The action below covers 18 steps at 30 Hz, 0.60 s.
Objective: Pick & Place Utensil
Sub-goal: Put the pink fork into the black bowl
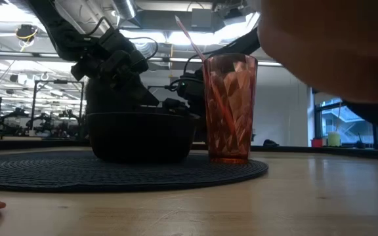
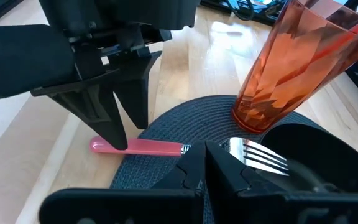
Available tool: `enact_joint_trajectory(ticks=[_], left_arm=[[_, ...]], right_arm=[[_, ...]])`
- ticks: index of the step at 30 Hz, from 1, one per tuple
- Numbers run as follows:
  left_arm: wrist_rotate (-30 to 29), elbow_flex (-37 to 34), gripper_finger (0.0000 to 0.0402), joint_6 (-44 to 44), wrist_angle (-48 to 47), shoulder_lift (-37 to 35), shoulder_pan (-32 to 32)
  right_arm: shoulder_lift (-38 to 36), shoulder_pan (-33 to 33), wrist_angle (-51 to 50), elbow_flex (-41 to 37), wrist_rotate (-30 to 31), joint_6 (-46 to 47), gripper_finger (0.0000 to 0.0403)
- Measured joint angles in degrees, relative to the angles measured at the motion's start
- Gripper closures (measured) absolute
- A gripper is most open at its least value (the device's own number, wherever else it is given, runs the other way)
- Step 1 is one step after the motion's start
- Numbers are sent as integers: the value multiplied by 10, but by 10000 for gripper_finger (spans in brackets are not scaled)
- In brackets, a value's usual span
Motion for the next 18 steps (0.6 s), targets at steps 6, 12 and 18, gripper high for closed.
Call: enact_joint_trajectory(ticks=[6, 12, 18], left_arm=[[0, 0, 398, 0, 0, 0, 0], [0, 0, 398, 0, 0, 0, 0], [0, 0, 398, 0, 0, 0, 0]], right_arm=[[3, 1, 10, 0, -4, 0, 228], [13, 3, 16, 0, 22, -4, 228], [17, 4, 23, 0, 22, -11, 228]])
